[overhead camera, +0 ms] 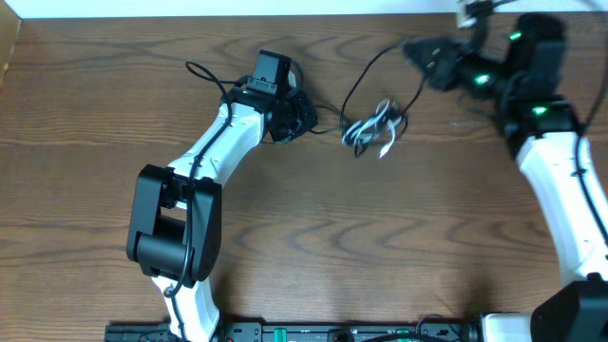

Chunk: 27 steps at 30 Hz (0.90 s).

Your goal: Untangle cables

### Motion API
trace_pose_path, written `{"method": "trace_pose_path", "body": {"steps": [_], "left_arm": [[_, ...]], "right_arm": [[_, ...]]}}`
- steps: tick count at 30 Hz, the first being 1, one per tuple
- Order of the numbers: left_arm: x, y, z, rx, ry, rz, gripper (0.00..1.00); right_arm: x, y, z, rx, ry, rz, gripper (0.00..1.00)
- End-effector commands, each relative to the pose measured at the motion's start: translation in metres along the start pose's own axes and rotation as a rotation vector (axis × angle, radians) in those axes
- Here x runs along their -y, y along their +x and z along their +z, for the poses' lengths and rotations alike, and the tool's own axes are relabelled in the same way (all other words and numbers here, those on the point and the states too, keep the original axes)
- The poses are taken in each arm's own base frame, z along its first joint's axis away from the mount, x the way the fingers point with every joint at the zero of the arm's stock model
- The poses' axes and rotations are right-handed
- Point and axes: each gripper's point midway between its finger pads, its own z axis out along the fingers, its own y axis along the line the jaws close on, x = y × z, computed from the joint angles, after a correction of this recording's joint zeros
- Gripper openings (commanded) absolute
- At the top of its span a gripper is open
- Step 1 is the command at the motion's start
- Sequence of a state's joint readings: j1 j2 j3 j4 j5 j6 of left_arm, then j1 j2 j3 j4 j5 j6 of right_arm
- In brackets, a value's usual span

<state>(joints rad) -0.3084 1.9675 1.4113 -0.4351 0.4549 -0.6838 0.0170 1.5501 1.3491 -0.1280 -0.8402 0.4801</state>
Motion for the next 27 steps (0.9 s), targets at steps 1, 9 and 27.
{"method": "trace_pose_path", "body": {"steps": [1, 9, 27], "left_arm": [[-0.008, -0.004, -0.002, 0.022, -0.035, 0.045, 0.08], [-0.014, -0.003, -0.002, 0.020, -0.062, 0.101, 0.08], [-0.060, -0.048, -0.065, 0.170, -0.253, 0.226, 0.07]], "right_arm": [[-0.037, -0.050, -0.040, 0.088, -0.082, -0.062, 0.01], [-0.025, -0.092, -0.117, 0.236, 0.026, -0.028, 0.01], [0.157, -0.026, -0.246, 0.250, 1.119, 0.263, 0.01]]}}
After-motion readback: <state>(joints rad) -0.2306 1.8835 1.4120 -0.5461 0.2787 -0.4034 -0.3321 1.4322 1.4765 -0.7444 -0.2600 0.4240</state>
